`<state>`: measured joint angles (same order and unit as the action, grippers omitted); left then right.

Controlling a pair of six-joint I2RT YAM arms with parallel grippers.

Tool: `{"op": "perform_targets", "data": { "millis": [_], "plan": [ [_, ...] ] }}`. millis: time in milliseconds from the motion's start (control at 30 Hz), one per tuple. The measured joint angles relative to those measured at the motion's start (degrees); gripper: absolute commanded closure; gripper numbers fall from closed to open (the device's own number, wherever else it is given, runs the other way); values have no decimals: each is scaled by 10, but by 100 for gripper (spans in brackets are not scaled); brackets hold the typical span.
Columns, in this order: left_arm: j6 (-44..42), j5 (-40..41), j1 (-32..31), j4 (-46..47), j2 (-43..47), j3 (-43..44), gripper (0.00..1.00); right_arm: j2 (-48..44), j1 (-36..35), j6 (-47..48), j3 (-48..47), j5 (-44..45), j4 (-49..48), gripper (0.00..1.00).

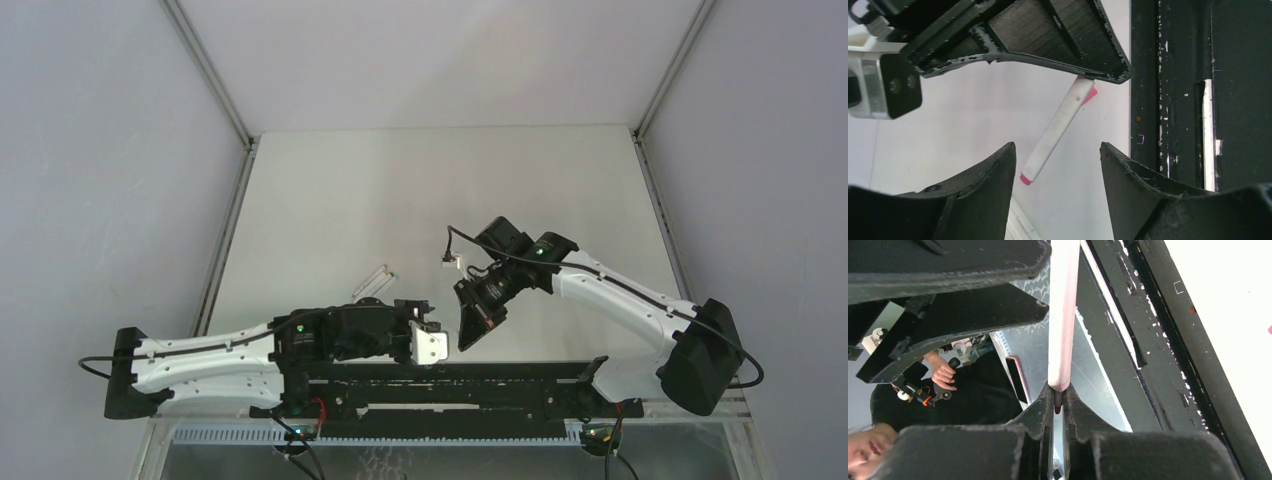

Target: Insert the pens into the pen caps

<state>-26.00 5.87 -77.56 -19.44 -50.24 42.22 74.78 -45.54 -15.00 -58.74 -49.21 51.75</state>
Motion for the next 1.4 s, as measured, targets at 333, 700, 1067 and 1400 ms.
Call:
{"op": "perform_targets", "data": {
  "millis": [333,700,1067,1400],
  "plan": [
    [-2,2,-15,-6,-32,0,45,22,-12,26,-34,-18,36,100],
    [-5,49,-47,-1,-50,0,74,26,-22,37,-40,-28,60,100],
    [21,108,-73,-4,-61,0,100,23,-21,52,-76,13,82,31],
    [105,103,34,-9,-2,0,100,-120,136,27,-65,109,23,33]
  ]
}}
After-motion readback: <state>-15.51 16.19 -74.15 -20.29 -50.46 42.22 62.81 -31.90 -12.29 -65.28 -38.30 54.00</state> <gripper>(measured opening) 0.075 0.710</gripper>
